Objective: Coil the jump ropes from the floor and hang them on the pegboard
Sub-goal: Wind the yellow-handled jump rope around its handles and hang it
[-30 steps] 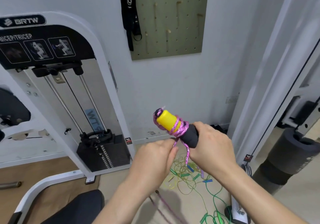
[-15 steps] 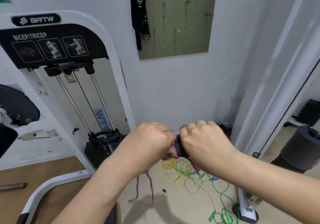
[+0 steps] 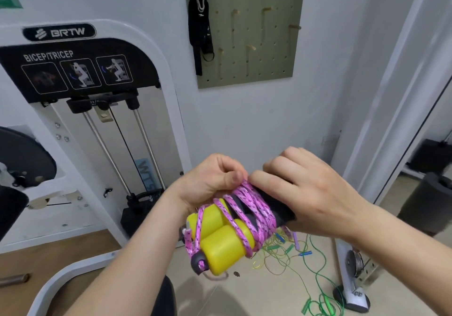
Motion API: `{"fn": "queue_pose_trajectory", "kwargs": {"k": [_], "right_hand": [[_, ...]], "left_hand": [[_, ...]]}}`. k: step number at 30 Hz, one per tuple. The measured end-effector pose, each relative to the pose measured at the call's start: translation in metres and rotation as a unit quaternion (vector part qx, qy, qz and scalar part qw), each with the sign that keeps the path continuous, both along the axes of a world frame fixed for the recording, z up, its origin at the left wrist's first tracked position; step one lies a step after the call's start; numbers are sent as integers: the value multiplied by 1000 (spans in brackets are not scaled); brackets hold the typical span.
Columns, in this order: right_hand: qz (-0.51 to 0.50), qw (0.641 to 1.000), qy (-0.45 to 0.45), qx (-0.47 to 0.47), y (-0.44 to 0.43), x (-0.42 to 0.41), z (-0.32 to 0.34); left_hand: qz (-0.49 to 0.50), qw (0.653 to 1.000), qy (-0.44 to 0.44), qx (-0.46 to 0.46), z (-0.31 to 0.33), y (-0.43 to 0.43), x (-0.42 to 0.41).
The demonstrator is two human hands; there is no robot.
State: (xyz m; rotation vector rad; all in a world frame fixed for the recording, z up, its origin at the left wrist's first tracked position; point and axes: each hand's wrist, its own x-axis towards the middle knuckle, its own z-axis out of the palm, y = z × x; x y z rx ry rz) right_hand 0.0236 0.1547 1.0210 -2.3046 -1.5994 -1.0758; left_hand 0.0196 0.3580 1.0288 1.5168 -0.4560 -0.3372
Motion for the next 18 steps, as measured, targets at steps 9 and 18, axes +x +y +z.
{"fn": "queue_pose_trajectory", "kwargs": {"k": [9, 18], "right_hand": [[-83, 949, 161, 259, 9, 28, -45], [-321, 883, 289, 186, 6, 90, -46]], "left_hand": [[293, 947, 85, -95, -85, -36, 24], [277, 696, -371, 549, -45, -63, 47]]}}
